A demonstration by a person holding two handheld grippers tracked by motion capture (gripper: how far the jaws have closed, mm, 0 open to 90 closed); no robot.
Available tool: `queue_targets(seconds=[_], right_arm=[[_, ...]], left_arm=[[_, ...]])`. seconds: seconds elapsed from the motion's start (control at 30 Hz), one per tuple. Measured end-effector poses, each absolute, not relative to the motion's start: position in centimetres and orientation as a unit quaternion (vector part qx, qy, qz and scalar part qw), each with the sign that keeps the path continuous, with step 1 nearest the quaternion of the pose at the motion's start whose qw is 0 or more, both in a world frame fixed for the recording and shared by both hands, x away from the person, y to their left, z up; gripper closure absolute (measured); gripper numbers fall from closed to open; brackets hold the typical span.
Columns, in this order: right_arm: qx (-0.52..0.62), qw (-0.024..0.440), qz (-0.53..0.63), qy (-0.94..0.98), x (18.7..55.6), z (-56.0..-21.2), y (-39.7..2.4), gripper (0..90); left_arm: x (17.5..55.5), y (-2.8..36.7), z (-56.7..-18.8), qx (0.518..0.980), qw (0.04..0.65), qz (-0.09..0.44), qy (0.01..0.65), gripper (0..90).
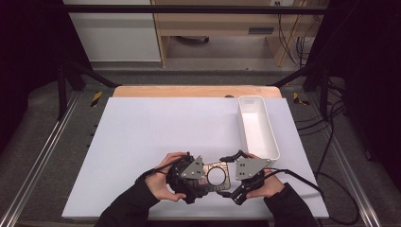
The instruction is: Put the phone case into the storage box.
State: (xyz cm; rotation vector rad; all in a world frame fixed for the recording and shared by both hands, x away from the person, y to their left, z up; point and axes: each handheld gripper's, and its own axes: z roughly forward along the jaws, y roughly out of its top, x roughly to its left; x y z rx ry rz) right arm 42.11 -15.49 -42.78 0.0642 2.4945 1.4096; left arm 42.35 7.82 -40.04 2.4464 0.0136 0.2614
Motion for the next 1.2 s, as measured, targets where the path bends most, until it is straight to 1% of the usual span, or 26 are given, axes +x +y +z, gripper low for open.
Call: queue_targets(seconds=[0.5,0.67,1.2], right_arm=[[0.001,0.12,0.489,0.864,41.88,-43.19,-15.2,6.0],[-0.006,0.116,0.492,0.863,41.76,-43.25,-15.19,8.4],[-0.02,0.111,0.506,0.855,41.76,-43.46,-15.07,10.2]], left_arm=[[42.03,7.55,-40.29,0.939,0.331,0.092,-0.018,11.4],[41.99,7.55,-40.31,0.938,0.334,0.09,-0.023,11.4],[42.07,7.96,-40.46,0.937,0.339,0.081,-0.024,11.3]])
